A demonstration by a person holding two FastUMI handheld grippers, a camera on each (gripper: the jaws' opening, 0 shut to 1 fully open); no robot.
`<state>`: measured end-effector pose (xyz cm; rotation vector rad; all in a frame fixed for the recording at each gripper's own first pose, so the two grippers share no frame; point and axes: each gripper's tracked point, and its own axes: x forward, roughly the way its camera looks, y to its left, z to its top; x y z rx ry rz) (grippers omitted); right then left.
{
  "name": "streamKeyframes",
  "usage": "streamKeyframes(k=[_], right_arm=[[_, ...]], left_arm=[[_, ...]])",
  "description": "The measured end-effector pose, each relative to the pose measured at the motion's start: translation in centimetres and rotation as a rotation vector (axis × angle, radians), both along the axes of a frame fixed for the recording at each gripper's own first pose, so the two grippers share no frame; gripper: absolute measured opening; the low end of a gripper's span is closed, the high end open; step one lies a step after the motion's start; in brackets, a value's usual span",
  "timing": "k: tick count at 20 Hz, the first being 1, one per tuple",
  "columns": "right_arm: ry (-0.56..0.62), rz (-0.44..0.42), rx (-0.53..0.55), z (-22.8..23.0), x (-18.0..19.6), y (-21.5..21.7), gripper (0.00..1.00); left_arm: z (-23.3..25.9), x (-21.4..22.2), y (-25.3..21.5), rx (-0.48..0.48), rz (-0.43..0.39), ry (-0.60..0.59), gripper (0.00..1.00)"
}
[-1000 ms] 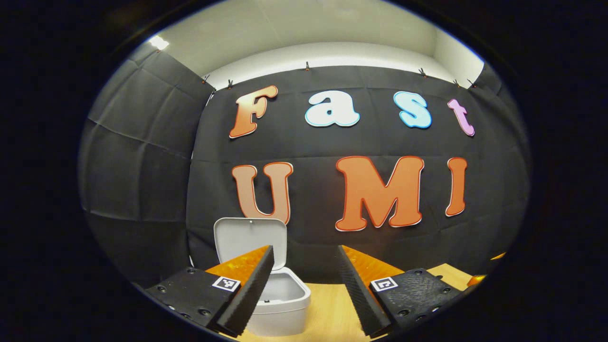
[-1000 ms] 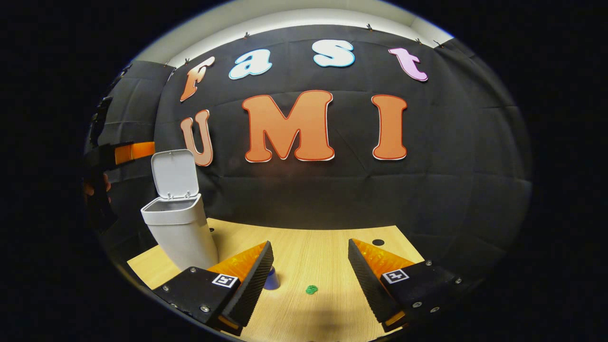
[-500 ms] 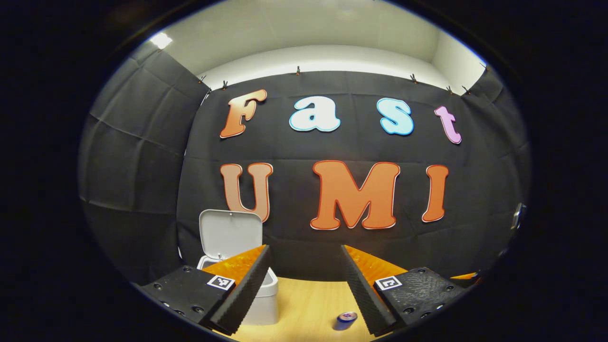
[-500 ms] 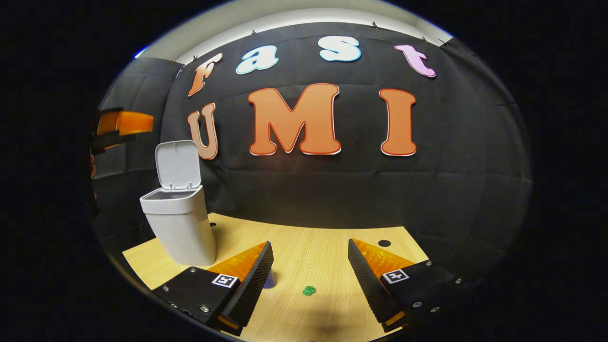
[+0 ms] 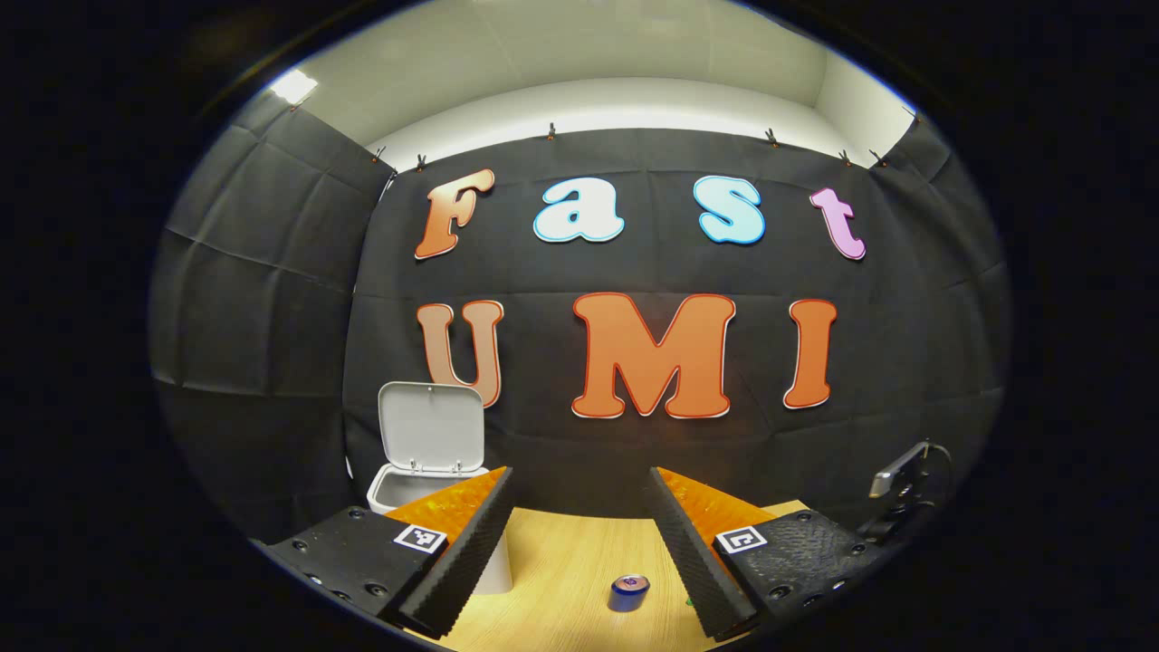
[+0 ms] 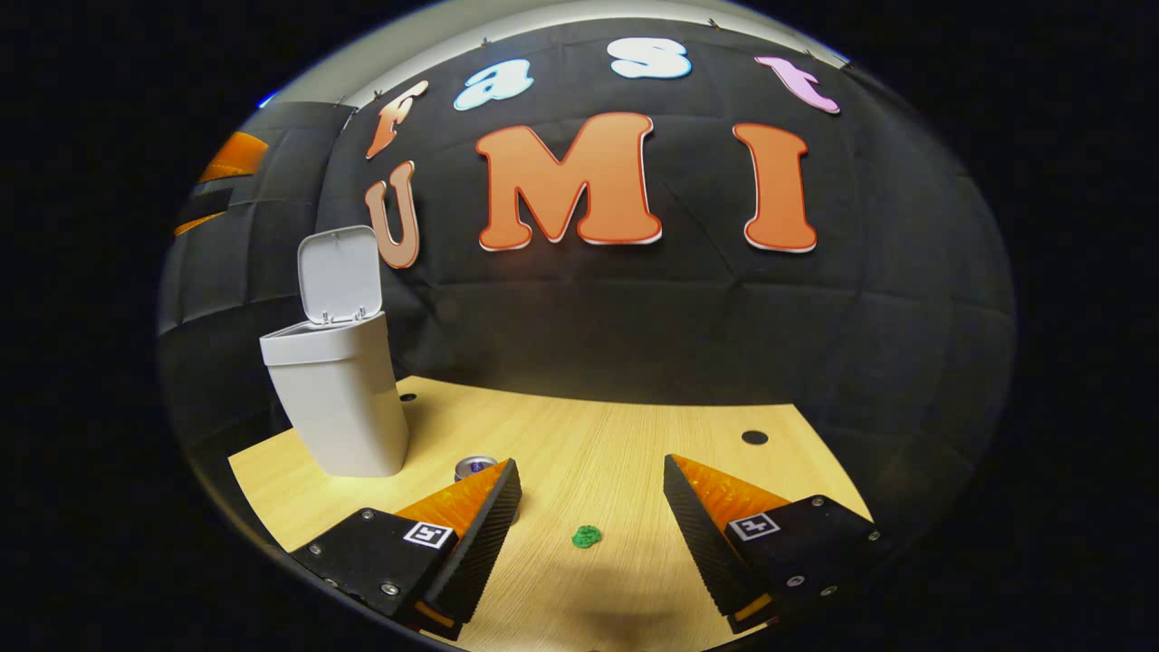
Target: Press the lid of the desktop garbage bin to open it, pick up the crumpled paper on the desktop and throw it into the bin, then pick up the pop can on the desktop and drop it into the bin, and finally close the garbage bin lid.
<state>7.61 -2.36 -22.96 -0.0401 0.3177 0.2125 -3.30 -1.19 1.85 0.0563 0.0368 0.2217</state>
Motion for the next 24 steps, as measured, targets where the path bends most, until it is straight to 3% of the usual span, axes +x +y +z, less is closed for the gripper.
streamKeyframes(k=[4, 11, 16, 22, 23, 24], right_arm=[[0.043, -0.011, -0.055, -3.8, 2.0, 0.4, 0.95], [0.218, -0.036, -0.094, -11.0, 3.7, 1.7, 0.95], [0.291, -0.073, -0.129, -14.9, 4.9, 1.3, 0.94], [0.380, -0.104, -0.146, -18.4, 5.5, 1.0, 0.78], [0.394, -0.100, -0.146, -19.0, 5.4, 1.3, 0.63], [0.408, -0.096, -0.151, -19.6, 5.3, 1.5, 0.70]], left_arm=[[-0.1, -0.1, -0.7, -0.008, -0.031, 0.016, 0.93], [1.0, 1.0, -0.1, 0.018, -0.081, 0.016, 0.93], [0.3, 0.8, 1.3, 0.034, -0.078, 0.048, 0.93], [0.1, 0.1, 3.0, 0.075, -0.048, 0.078, 0.93], [0.0, 0.1, 3.1, 0.081, -0.047, 0.085, 0.93], [-0.1, 0.0, 3.3, 0.085, -0.047, 0.090, 0.93]])
